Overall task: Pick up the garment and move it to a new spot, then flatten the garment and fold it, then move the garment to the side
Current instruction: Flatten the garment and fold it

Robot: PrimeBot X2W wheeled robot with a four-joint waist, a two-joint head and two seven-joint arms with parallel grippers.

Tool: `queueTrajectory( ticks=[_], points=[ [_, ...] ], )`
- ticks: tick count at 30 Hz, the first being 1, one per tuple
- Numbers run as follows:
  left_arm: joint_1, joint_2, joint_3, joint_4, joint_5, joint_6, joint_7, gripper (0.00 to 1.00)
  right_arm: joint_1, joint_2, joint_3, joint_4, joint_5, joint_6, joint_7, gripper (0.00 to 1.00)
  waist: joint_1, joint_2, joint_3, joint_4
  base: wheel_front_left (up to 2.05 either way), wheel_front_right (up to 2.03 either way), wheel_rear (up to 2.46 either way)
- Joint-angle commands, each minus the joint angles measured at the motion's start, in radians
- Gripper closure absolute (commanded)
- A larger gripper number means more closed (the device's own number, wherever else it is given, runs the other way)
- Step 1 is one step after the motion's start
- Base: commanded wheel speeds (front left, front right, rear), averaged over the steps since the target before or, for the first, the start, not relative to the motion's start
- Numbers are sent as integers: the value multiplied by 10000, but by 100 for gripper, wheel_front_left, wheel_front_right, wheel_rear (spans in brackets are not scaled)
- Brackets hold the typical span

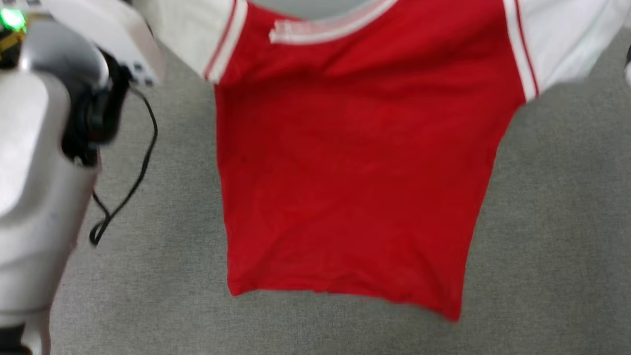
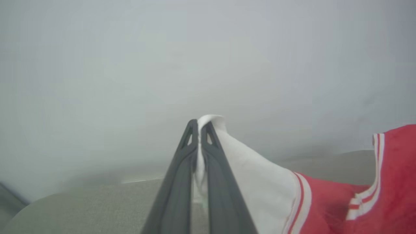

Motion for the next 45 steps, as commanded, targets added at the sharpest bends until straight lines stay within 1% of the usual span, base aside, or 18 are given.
queueTrajectory(
  ticks=[1, 5, 9, 10, 14, 18, 21, 25, 29, 32, 37, 42, 45],
  points=[
    [-679, -117, 36, 383, 165, -97, -233, 100, -703, -92, 94, 235, 67, -7, -215, 100, -1, 0, 279, 3, 0, 0, 0],
    [-2173, -326, 240, 1356, 335, -301, -814, 100, -2265, -173, 377, 953, 112, -7, -598, 100, -1, 0, 762, -44, 0, 0, 0],
    [-3594, -229, 400, 2105, 670, -398, -1320, 100, -3738, -136, 732, 1516, 140, -7, -1121, 100, -1, 0, 1234, -191, 0, 0, 0],
    [-3594, -229, 400, 2105, 670, -398, -1320, 100, -3738, -136, 732, 1516, 140, -7, -1121, 100, -1, 0, 1234, -191, 0, 0, 0],
    [-5009, 53, 556, 2436, 1052, -518, -1810, 100, -5251, -106, 977, 1866, 170, -7, -1748, 100, -1, 0, 1863, -383, 0, 0, 0],
    [-6140, 139, 688, 2546, 1226, -621, -2187, 100, -6613, -175, 1121, 2088, 215, -7, -2216, 100, -1, 0, 2505, -472, 0, 0, 0],
    [-6855, 163, 782, 2541, 1311, -640, -2369, 100, -7507, -197, 1251, 2282, 267, -7, -2456, 100, -1, 0, 2994, -533, 0, 0, 0],
    [-7242, 43, 790, 2753, 1273, -660, -2474, 100, -8228, -128, 1517, 2671, 477, -7, -2695, 100, -1, 0, 3575, -585, 0, 0, 0],
    [-7199, -65, 744, 3097, 1191, -740, -2594, 100, -8541, -48, 1989, 3091, 629, -7, -2916, 100, -1, 0, 4077, -599, 0, 0, 0],
    [-7021, -254, 749, 3482, 1030, -822, -2766, 100, -8556, 34, 2365, 3490, 818, -7, -3073, 100, -1, 0, 4406, -593, 0, 0, 0],
    [-6648, -558, 739, 4334, 774, -1080, -3227, 100, -8197, 154, 2968, 4336, 1311, -7, -3475, 100, -1, 0, 4690, -576, 0, 0, 0],
    [-5794, -921, 791, 5333, 403, -1466, -3953, 100, -7509, 119, 3690, 5073, 1918, -7, -3916, 100, -1, 0, 4399, -469, 0, 0, 0],
    [-4872, -1196, 815, 5880, 107, -1748, -4473, 100, -6556, -19, 4225, 5317, 2298, -7, -4184, 100, -1, 0, 3901, -321, 0, 0, 0]
  ],
)
